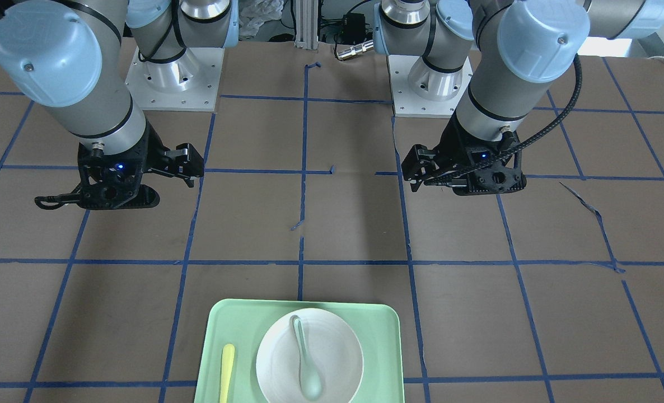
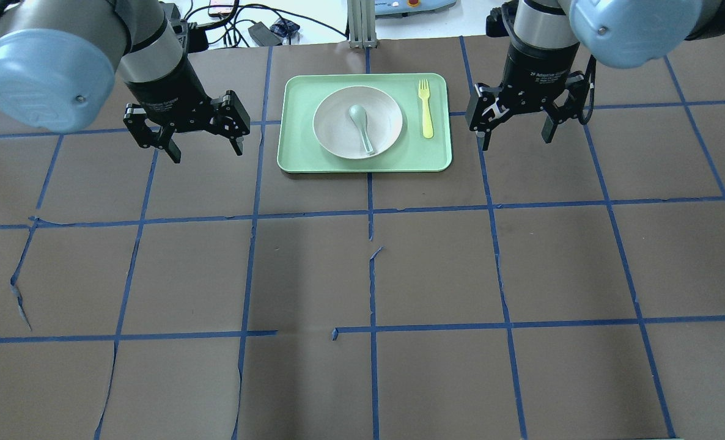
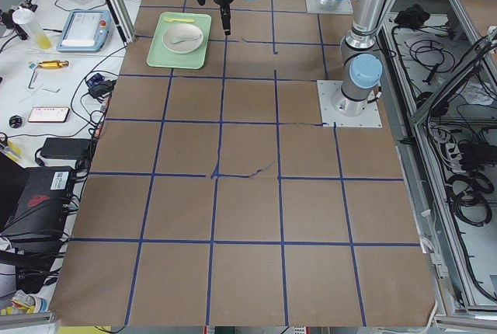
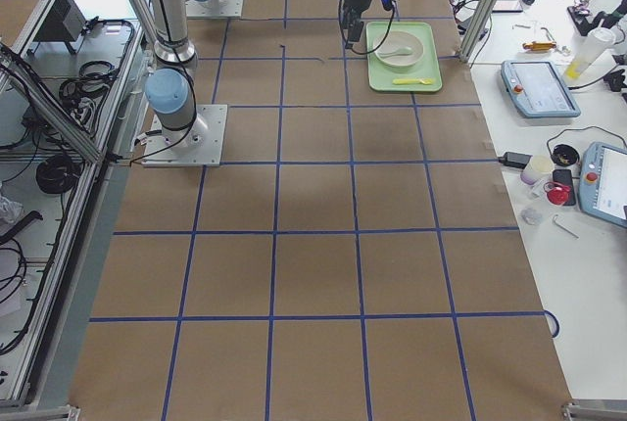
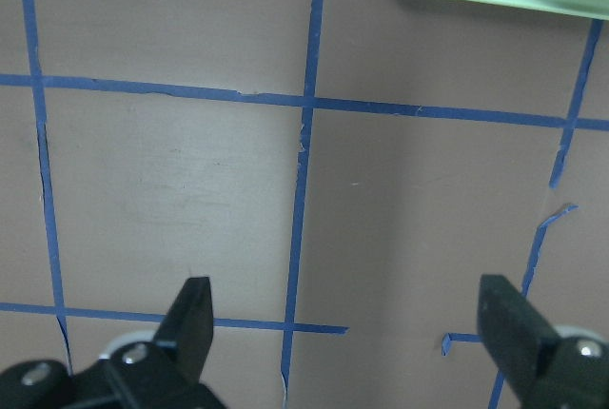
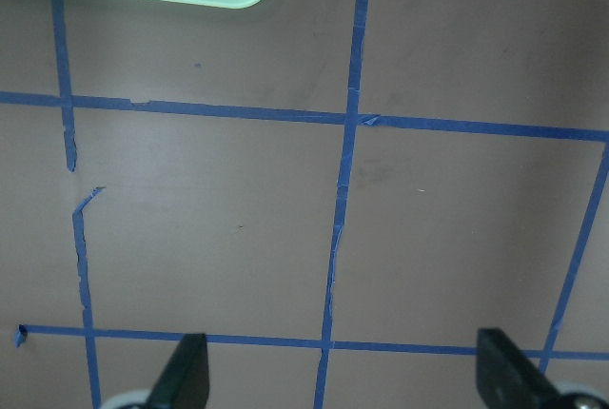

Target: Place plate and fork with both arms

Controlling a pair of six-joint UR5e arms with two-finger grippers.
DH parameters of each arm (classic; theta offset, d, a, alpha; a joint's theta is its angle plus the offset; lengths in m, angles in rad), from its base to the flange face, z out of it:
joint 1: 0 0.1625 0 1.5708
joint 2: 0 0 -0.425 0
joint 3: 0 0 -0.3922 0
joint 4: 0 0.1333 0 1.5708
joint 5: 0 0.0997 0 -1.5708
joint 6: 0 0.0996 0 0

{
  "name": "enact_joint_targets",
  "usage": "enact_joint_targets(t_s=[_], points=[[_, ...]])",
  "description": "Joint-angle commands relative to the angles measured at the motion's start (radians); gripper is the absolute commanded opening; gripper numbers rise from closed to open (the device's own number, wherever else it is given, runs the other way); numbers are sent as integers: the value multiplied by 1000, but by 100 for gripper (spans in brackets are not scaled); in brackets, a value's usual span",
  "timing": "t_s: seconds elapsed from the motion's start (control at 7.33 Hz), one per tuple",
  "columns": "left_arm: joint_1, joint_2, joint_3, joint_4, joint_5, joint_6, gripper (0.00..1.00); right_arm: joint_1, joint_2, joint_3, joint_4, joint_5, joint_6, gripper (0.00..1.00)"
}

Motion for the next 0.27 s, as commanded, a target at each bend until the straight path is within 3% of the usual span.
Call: enact_joint_targets(t_s=[0.0, 0.14], points=[[0, 0, 0, 0, 1, 0, 100, 0, 0, 0, 0, 0, 0, 100], [0, 0, 0, 0, 1, 0, 100, 0, 0, 0, 0, 0, 0, 100]])
